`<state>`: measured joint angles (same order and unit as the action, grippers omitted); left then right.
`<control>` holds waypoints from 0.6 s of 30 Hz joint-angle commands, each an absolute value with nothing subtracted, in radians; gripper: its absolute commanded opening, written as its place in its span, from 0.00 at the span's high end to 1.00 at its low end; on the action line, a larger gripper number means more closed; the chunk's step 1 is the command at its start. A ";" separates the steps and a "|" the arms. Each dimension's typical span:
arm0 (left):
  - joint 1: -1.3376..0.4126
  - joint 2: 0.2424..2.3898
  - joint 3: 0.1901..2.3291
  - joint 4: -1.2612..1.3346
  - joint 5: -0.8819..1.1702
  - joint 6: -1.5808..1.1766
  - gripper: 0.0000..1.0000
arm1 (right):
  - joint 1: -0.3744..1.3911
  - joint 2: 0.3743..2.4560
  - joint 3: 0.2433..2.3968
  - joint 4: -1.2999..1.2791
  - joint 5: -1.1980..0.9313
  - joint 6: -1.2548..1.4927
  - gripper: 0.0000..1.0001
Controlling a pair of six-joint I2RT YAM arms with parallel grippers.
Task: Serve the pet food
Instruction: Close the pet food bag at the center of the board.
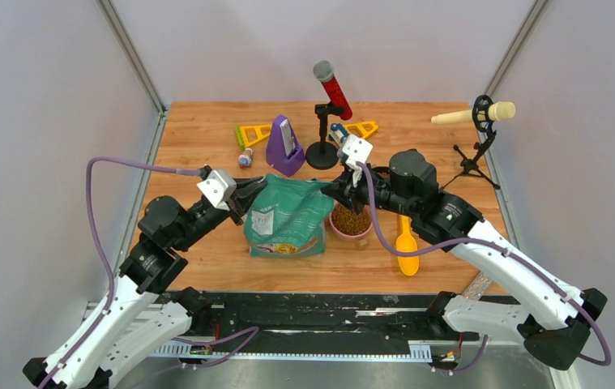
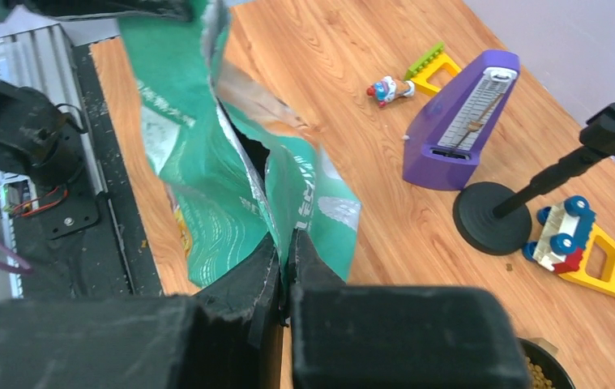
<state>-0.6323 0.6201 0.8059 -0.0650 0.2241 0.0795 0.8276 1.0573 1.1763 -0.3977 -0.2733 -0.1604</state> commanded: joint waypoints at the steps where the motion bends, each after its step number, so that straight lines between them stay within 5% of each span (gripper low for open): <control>1: -0.640 0.562 0.809 -0.072 0.255 0.051 0.85 | 0.827 1.073 1.267 -0.258 -0.135 -0.138 1.00; 5: -0.640 0.535 0.821 -0.115 0.215 -0.020 1.00 | 0.810 1.110 1.299 -0.246 -0.057 -0.138 1.00; 11: -0.640 0.475 0.805 -0.131 0.288 -0.063 1.00 | 0.730 1.189 1.360 -0.248 0.118 -0.114 1.00; 18: -0.640 0.398 0.797 -0.083 0.443 -0.056 1.00 | 0.600 1.221 1.390 -0.248 -0.192 -0.147 1.00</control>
<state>-0.6350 0.4862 0.7727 -0.1307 0.3107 -0.0387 0.7483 1.2419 1.3121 -0.3847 -0.2466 -0.0887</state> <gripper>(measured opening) 0.019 0.027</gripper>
